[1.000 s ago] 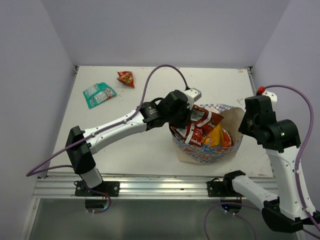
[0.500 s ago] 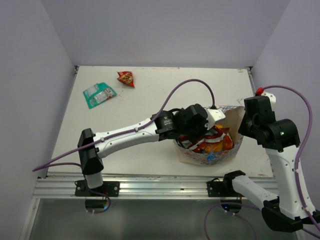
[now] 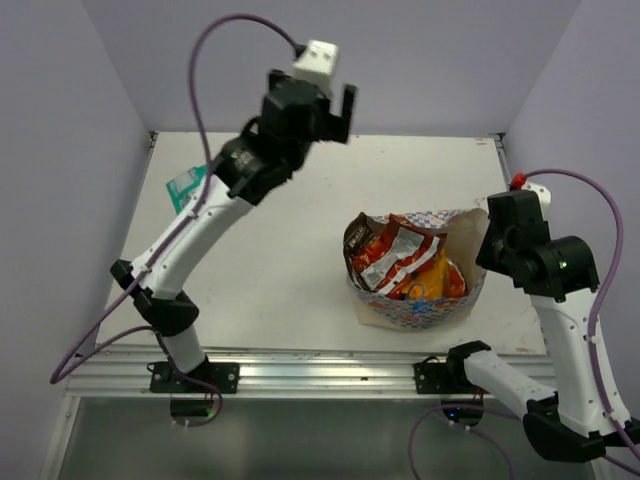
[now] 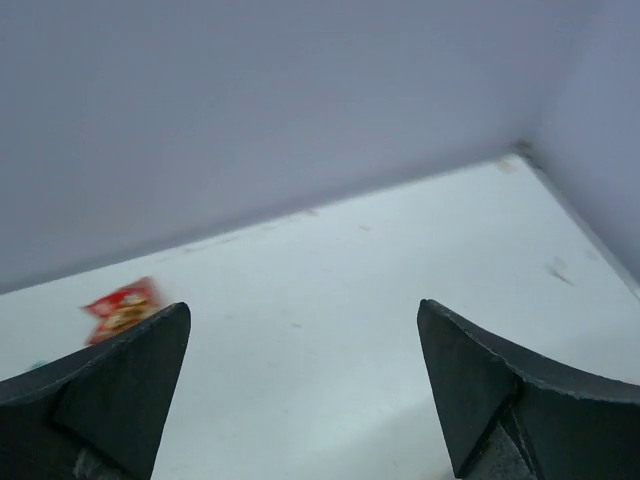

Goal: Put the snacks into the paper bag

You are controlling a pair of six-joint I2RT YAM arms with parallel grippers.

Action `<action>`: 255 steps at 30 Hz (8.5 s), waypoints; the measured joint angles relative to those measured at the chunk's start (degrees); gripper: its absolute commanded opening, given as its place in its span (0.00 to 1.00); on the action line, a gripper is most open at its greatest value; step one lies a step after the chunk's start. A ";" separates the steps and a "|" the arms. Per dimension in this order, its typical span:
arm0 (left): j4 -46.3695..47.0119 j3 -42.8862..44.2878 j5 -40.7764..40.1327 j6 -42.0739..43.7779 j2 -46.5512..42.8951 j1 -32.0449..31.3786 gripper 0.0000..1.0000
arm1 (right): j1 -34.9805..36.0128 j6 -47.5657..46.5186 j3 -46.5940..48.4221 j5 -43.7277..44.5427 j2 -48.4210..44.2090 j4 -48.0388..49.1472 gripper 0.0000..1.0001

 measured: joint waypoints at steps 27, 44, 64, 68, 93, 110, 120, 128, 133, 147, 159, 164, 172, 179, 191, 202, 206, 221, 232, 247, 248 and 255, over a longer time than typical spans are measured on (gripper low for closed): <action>0.46 -2.80 8.35 -10.21 33.68 46.29 1.00 | 0.00 -0.68 2.34 -0.09 2.95 -0.26 0.00; 8.74 0.76 21.68 -12.37 44.61 49.51 0.00 | 0.00 -1.73 4.28 -0.31 8.44 0.17 0.00; 13.20 -31.47 7.34 -12.48 13.66 49.86 1.00 | 0.00 -1.70 3.98 -1.95 7.39 0.22 0.00; 14.58 -37.66 3.82 -12.24 6.91 50.99 1.00 | 0.00 -1.73 3.50 -2.56 6.82 0.35 0.00; 17.99 -45.62 6.29 -8.17 17.22 59.54 0.00 | 0.00 -2.58 3.32 -3.30 4.87 0.59 0.00; 21.29 -51.10 7.82 -9.22 4.09 59.28 0.99 | 0.00 -2.49 3.32 -3.87 4.68 0.59 0.01; 21.46 -33.00 7.93 -9.64 18.53 59.28 1.00 | 0.00 -2.54 4.22 -3.96 4.87 0.52 0.00; 18.80 -28.15 5.40 -9.53 28.00 58.95 0.00 | -0.02 -2.34 6.67 -4.76 5.86 0.28 0.00; 20.06 -33.64 5.16 -9.11 23.47 59.23 0.00 | -0.02 -1.75 6.67 -4.76 6.21 0.13 0.00; 18.97 -34.47 38.64 -12.81 -4.26 28.83 0.00 | -0.02 -1.51 6.12 -5.14 5.97 0.22 0.00; 17.31 -30.32 44.22 -13.03 1.11 0.68 0.00 | -0.04 -1.53 3.34 -6.78 4.20 0.48 0.00; 15.02 -29.38 40.39 -10.21 2.71 -5.33 0.00 | -0.04 -1.57 2.73 -6.91 3.54 0.13 0.00; 8.57 -23.69 34.77 -7.93 2.38 -14.75 0.00 | -0.04 -1.73 2.05 -7.34 2.62 -0.70 0.00; 3.85 -21.20 35.98 -7.96 3.50 -16.20 0.00 | -0.04 -1.79 1.79 -7.76 2.16 -0.70 0.00; 0.70 -14.91 28.35 -7.06 9.90 -15.58 0.12 | -0.04 -2.14 1.79 -7.72 2.08 -0.81 0.00; -5.18 2.16 23.39 -6.47 22.62 -6.16 0.99 | -0.26 -2.64 1.92 -7.43 2.01 -0.09 0.01; -5.01 5.53 19.30 -6.54 20.09 -6.03 1.00 | -0.26 -2.69 1.97 -7.48 2.01 -0.09 0.01; 2.93 2.38 0.72 -4.17 6.80 23.65 1.00 | -0.26 -2.82 2.27 -7.48 2.16 -0.13 0.01; 0.63 2.67 6.34 -5.81 33.18 40.17 1.00 | -0.26 -2.93 3.08 -7.26 2.54 -0.31 0.00; 12.83 9.16 14.27 -5.70 46.36 42.51 1.00 | -0.26 -2.91 3.10 -7.78 7.93 -0.04 0.00; 13.03 9.16 14.86 -5.70 47.58 42.80 1.00 | -0.26 -2.91 3.10 -7.78 8.33 0.00 0.00; 15.50 9.94 17.53 -5.86 51.69 45.09 1.00 | -0.26 -2.91 3.69 -7.80 11.23 0.42 0.00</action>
